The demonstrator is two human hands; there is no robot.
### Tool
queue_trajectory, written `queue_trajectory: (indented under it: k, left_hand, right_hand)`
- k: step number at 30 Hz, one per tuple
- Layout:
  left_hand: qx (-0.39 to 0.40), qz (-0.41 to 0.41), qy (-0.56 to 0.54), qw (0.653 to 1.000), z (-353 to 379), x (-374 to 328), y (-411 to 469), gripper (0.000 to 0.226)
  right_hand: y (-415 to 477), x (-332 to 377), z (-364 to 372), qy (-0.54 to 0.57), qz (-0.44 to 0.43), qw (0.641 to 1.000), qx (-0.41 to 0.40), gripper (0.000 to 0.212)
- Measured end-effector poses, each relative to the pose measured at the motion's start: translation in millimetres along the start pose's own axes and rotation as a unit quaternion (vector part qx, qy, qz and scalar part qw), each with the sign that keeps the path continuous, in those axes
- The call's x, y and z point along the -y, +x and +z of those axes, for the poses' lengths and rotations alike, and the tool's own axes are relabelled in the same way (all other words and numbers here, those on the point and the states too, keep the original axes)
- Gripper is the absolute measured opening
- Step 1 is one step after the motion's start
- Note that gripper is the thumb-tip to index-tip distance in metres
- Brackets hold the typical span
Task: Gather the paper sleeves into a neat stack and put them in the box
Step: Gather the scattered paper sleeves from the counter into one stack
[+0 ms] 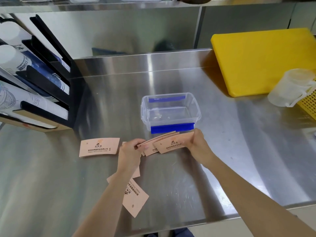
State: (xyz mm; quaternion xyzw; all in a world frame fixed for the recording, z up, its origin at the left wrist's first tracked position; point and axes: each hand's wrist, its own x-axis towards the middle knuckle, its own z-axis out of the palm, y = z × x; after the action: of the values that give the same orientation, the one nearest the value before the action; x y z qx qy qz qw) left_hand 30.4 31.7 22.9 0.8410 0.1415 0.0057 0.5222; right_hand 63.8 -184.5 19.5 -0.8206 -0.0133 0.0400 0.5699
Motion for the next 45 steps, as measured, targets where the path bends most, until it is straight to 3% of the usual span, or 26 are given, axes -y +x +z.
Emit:
queue_trajectory:
  k: [1,5,11,16,21,24,26,29,32,35,37,41,45]
  left_hand:
    - [0.008,0.004,-0.002,1.0,0,0,0,0.025]
    - [0.049,0.037,0.013,0.998,-4,-2,-1,0.028]
    - [0.058,0.054,0.041,0.996,-6,2,0,0.018]
    - [0.099,0.057,0.066,0.991,-10,6,1,0.029]
    - [0.129,0.047,0.066,0.988,-11,6,-3,0.034]
    - [0.033,-0.016,0.073,0.997,-17,11,-5,0.035]
    - [-0.051,-0.099,0.183,0.977,-20,16,-8,0.052]
    - [-0.05,-0.169,0.37,0.912,-17,14,-18,0.082]
    - [-0.04,-0.175,0.422,0.888,-9,12,-19,0.093]
    - [-0.005,-0.197,0.42,0.886,-9,8,-12,0.094]
    - [0.015,-0.209,0.394,0.895,-12,8,-10,0.086]
    - [0.052,-0.215,0.291,0.931,-27,9,-12,0.024]
    - [0.046,-0.151,0.215,0.964,-40,0,-9,0.018]
  right_hand:
    - [0,0,6,-0.016,0.009,1.0,-0.008,0.019]
    - [-3,-8,21,-0.054,0.076,0.995,-0.024,0.042]
    - [0,-4,27,-0.151,0.075,0.984,0.049,0.074]
    - [1,-3,13,-0.135,0.007,0.986,0.092,0.05]
    - [5,-5,9,-0.172,-0.027,0.981,0.081,0.015]
    - [7,-5,10,-0.184,-0.03,0.979,0.08,0.013]
    - [9,-5,11,-0.185,-0.029,0.979,0.083,0.013]
    - [12,-6,13,-0.167,-0.019,0.982,0.083,0.013]
    - [13,-7,14,-0.157,-0.007,0.984,0.088,0.014]
    - [15,-9,13,-0.155,-0.005,0.984,0.091,0.016]
    - [17,-10,13,-0.15,-0.001,0.984,0.095,0.017]
    - [22,-14,13,-0.137,0.014,0.987,0.078,0.017]
    - [25,-14,11,-0.113,0.018,0.99,0.079,0.017]
